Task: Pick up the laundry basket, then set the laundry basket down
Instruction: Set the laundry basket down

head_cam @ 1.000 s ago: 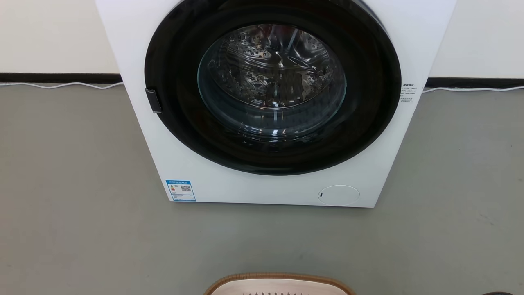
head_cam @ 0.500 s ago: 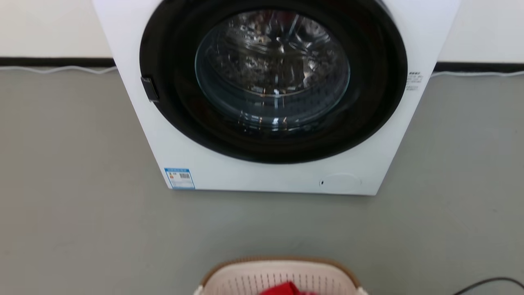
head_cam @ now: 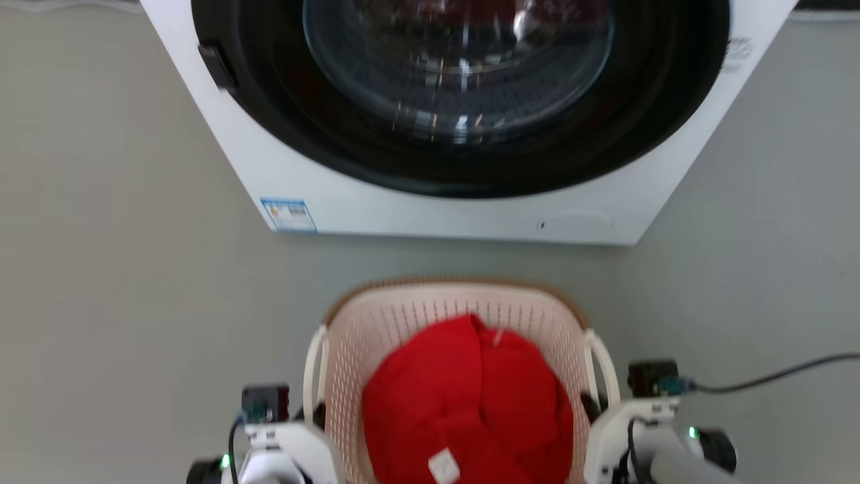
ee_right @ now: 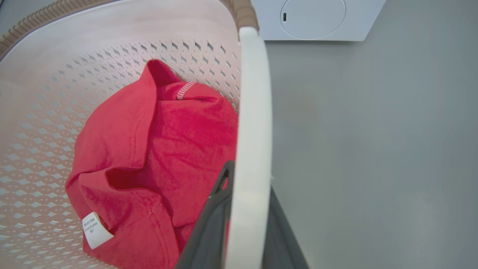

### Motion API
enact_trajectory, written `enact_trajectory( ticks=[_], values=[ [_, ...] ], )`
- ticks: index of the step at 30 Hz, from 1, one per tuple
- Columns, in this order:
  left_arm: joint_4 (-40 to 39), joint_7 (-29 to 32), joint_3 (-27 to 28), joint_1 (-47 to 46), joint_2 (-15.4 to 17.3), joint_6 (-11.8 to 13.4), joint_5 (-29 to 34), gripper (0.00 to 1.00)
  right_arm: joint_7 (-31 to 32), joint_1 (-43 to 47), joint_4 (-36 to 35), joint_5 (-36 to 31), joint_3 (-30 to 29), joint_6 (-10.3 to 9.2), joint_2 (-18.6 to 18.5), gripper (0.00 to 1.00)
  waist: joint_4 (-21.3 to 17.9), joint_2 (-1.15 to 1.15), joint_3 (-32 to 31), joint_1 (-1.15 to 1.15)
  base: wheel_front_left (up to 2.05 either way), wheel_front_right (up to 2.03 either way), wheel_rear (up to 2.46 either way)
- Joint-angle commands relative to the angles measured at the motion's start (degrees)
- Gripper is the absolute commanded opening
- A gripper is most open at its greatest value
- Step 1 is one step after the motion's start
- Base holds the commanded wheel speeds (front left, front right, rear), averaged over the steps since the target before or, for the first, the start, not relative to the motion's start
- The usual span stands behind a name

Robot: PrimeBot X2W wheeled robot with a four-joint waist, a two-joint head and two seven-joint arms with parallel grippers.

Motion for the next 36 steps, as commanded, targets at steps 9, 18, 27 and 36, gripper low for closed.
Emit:
enact_trajectory(
  ticks=[9, 18, 27, 36],
  values=[
    [-2.65, -0.62, 3.25, -9.62, 2.05, 0.53, 2.16, 0.0, -2.31, -7.64, -0.44, -7.48, -5.65, 1.0, -0.31, 0.0, 1.19, 0.0, 11.85, 0.0, 0.0, 0.0, 0.0],
    [-4.63, -0.62, 4.78, -17.51, 1.59, 0.18, 3.99, 0.0, -3.13, -15.29, -0.44, -18.75, -16.6, 1.0, -1.85, 0.0, 3.02, 0.0, 22.92, 0.0, 0.0, 0.0, 0.0],
    [-5.96, -0.62, 4.57, -22.82, 1.39, -0.48, 4.65, 0.0, -3.38, -19.83, -0.43, -29.19, -25.97, 1.0, -2.15, 0.0, 4.42, 0.0, 30.55, 0.0, 0.0, 0.0, 0.0],
    [-7.8, -0.62, 1.58, -26.0, 1.37, -0.13, 1.68, 0.0, -3.45, -22.25, -0.43, -40.83, -36.2, 1.0, -1.76, 0.0, 5.49, 0.0, 36.09, 0.0, 0.0, 0.0, 0.0]
  ],
)
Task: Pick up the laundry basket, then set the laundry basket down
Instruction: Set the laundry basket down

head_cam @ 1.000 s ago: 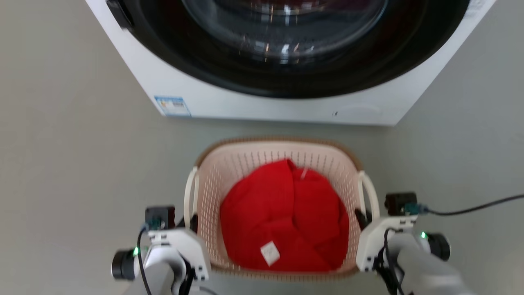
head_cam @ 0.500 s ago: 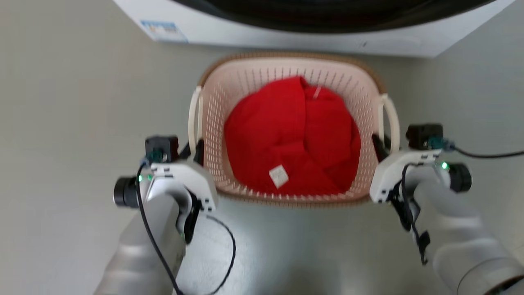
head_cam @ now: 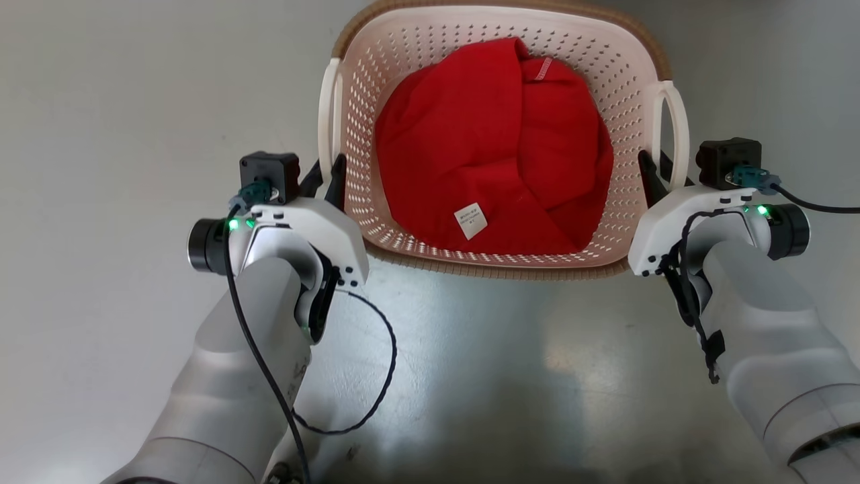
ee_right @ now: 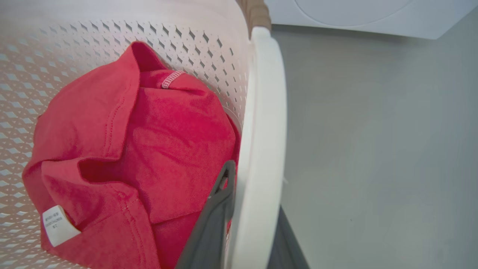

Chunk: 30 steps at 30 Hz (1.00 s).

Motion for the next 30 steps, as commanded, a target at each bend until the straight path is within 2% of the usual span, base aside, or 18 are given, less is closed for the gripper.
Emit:
enact_trajectory(
  ticks=[1, 15, 23, 24, 25, 26, 27, 28, 29, 30],
  values=[
    [-1.43, -0.62, 0.64, -0.89, 2.3, 0.31, -0.87, 0.0, -0.77, 1.07, -0.53, -2.74, -0.25, 0.86, 1.4, 0.0, 0.65, 0.0, 1.5, -0.01, 0.0, 0.0, 0.0],
    [-2.46, -0.62, -2.24, -3.48, 2.29, 1.41, -3.17, 0.0, -0.84, -1.05, -0.53, -18.74, -13.78, 0.86, 2.75, 0.0, 1.58, 0.0, 4.29, -0.01, 0.0, 0.0, 0.0],
    [-2.46, -0.62, -3.06, -3.85, 2.29, 1.46, -3.33, 0.0, -0.85, -0.15, -1.27, -23.7, -18.44, 0.86, 3.14, 0.0, 1.73, 0.0, 3.91, -0.01, 0.0, 0.0, 0.0],
    [-2.41, -0.62, -3.18, -3.85, 2.29, 1.49, -3.36, 0.0, -0.85, -0.06, -1.46, -23.63, -18.41, 0.86, 3.14, 0.16, 1.78, 0.0, 3.84, -0.01, 0.0, 0.0, 0.0],
    [-2.34, -0.62, -3.28, -3.84, 2.29, 1.56, -3.36, 0.0, -0.86, 0.04, -1.62, -23.5, -18.3, 0.86, 3.15, 0.36, 1.8, 0.0, 3.75, -0.01, 0.0, 0.0, 0.0],
    [-2.25, -0.62, -3.35, -3.82, 2.29, 1.64, -3.34, 0.0, -0.86, 0.15, -1.85, -23.37, -18.24, 0.86, 3.15, 0.48, 1.78, 0.0, 3.64, -0.01, 0.0, 0.0, 0.0],
    [-2.18, -0.62, -3.43, -3.81, 2.29, 1.71, -3.32, 0.0, -0.86, 0.25, -2.1, -23.27, -18.17, 0.86, 3.15, 0.91, 1.77, 0.0, 3.55, -0.01, 0.0, 0.0, 0.0],
    [-2.16, -0.62, -3.48, -3.82, 2.29, 1.79, -3.28, 0.0, -0.86, 0.36, -2.28, -23.15, -18.07, 0.86, 3.15, 1.0, 1.76, 0.0, 3.47, -0.01, 0.0, 0.0, 0.0],
    [-2.15, -0.62, -3.49, -3.82, 2.29, 1.87, -3.27, 0.04, -0.86, 0.41, -2.41, -23.02, -17.96, 0.86, 3.16, 1.0, 1.75, 0.0, 3.4, -0.01, 0.0, 0.0, 0.0],
    [-2.12, -0.62, -3.47, -3.81, 2.29, 1.94, -3.24, 0.16, -0.86, 0.42, -2.54, -22.9, -17.85, 0.86, 3.16, 1.0, 1.72, 0.0, 3.35, -0.01, 0.0, 0.0, 0.0]
  ],
)
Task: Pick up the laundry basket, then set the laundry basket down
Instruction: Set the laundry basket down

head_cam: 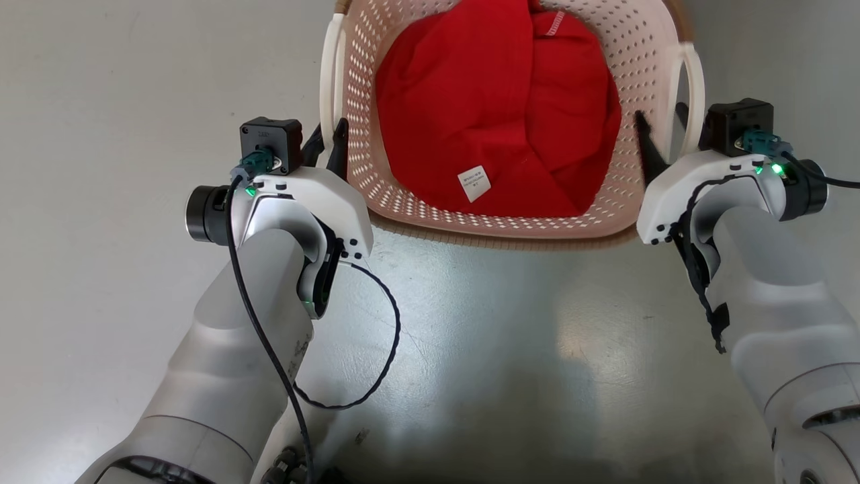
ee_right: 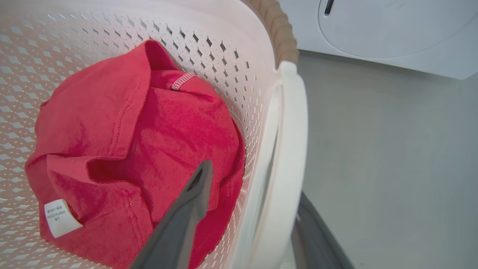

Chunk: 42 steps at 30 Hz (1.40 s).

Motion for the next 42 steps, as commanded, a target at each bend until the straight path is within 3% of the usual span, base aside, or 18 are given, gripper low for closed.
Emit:
enact_trajectory(
  ticks=[1, 2, 5, 7, 8, 10, 12, 25, 34, 42],
  values=[
    [-0.72, -0.36, 0.76, -0.19, 1.74, 0.46, -0.05, 0.32, -0.36, 3.21, -1.03, -0.09, 1.13, 0.41, 2.08, 1.0, -0.07, 0.0, -0.1, -0.01, 0.0, 0.0, 0.0],
    [-0.69, -0.36, 0.81, -0.21, 1.74, 0.55, 0.02, 0.43, -0.36, 3.21, -1.09, 0.08, 1.25, 0.41, 2.08, 1.0, -0.09, 0.0, -0.16, -0.01, 0.0, 0.0, 0.0],
    [-0.57, -0.36, 0.96, -0.27, 1.74, 0.63, 0.14, 0.45, -0.36, 3.19, -1.2, 0.38, 1.59, 0.41, 2.08, 1.0, -0.15, 0.0, -0.22, -0.01, 0.0, 0.0, 0.0],
    [-0.49, -0.36, 1.1, -0.32, 1.74, 0.68, 0.22, 0.54, -0.36, 3.15, -1.25, 0.67, 1.89, 0.41, 2.09, 1.0, -0.17, 0.0, -0.23, -0.01, 0.0, 0.0, 0.0],
    [-0.41, -0.36, 1.12, -0.32, 1.74, 0.67, 0.2, 0.62, -0.37, 3.15, -1.28, 0.8, 2.03, 0.41, 2.09, 1.0, -0.18, 0.0, -0.26, -0.01, 0.0, 0.0, 0.0],
    [-0.24, -0.36, 1.09, -0.31, 1.74, 0.67, 0.16, 0.91, -0.37, 3.14, -1.37, 1.02, 2.29, 0.41, 2.09, 1.0, -0.19, 0.0, -0.34, -0.01, 0.0, 0.0, 0.0],
    [-0.15, -0.36, 1.02, -0.24, 1.74, 0.71, 0.15, 1.0, -0.37, 3.1, -1.53, 1.21, 2.54, 0.41, 2.09, 1.0, -0.2, 0.0, -0.45, -0.01, 0.0, 0.0, 0.0],
    [-0.67, -0.36, 2.94, 0.91, 1.74, 0.98, 1.93, 1.0, -0.37, 3.78, -2.62, 1.82, 2.91, 0.41, 2.09, 1.0, -0.33, 0.0, -3.59, -0.01, 0.0, 0.0, 0.0],
    [-3.12, -0.36, 7.14, 3.43, 1.74, -0.61, 4.77, 1.0, -0.37, 5.31, -3.52, 5.02, 5.28, 0.41, 2.09, 1.0, -1.64, 0.0, -9.33, -0.01, 0.0, 0.0, 0.0],
    [-6.69, -0.36, 12.32, 9.33, 1.74, -2.65, 7.65, 1.0, -0.37, 9.57, -8.25, 11.76, 11.02, 0.41, 2.09, 1.0, -3.07, 0.0, -16.34, -0.01, 0.0, 0.0, 0.0]
  ],
)
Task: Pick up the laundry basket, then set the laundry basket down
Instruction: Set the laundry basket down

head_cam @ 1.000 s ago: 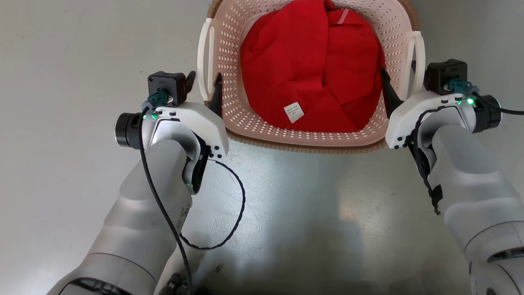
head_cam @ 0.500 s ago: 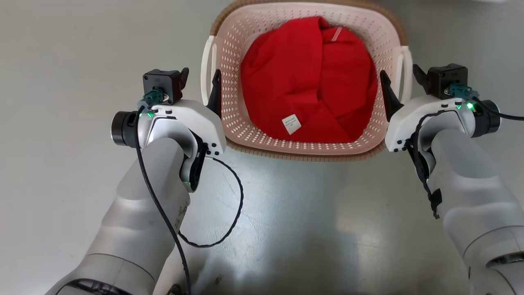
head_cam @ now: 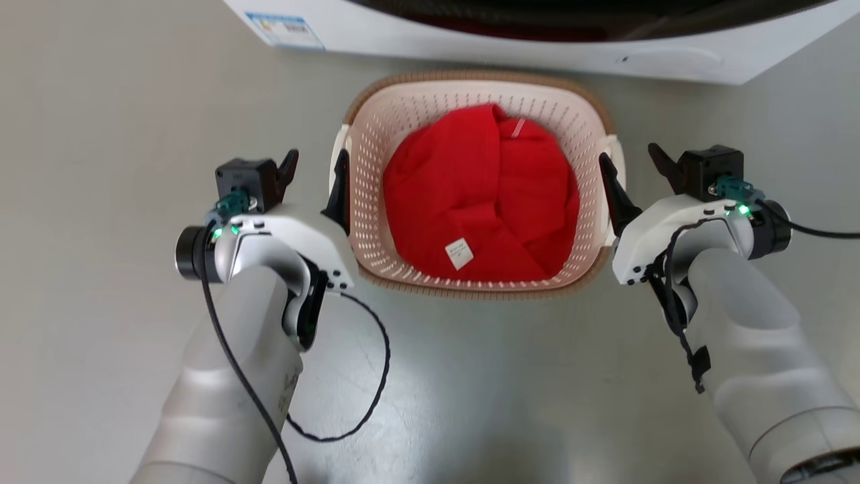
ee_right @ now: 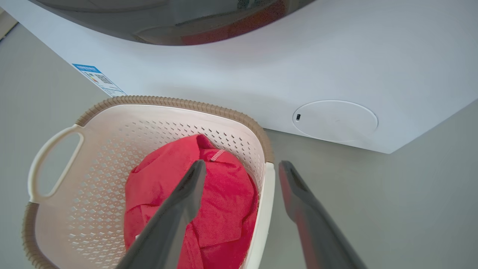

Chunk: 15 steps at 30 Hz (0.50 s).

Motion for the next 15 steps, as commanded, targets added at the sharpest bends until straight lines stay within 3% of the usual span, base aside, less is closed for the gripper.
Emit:
enact_trajectory(
  ticks=[1, 8, 15],
  values=[
    [-2.49, -0.36, 2.88, 3.18, 1.94, -0.78, 1.78, 1.0, -0.37, 3.17, -2.78, 2.0, 2.21, 0.34, 1.65, 1.0, -0.87, 0.0, -3.26, 0.0, 0.0, 0.0, 0.0],
    [-8.04, -0.36, 6.87, 9.43, 1.94, -2.52, 4.61, 1.0, -0.37, 7.41, -9.05, 5.79, 4.06, 0.34, 1.65, 1.0, -1.74, 0.0, -8.39, 0.0, 0.0, 0.0, 0.0],
    [-17.36, -0.36, 13.37, 18.96, 1.94, -4.29, 8.44, 1.0, -0.37, 15.46, -19.58, 8.75, 4.8, 0.34, 1.65, 1.0, -3.48, 0.0, -15.75, 0.0, 0.0, 0.0, 0.0]
  ],
)
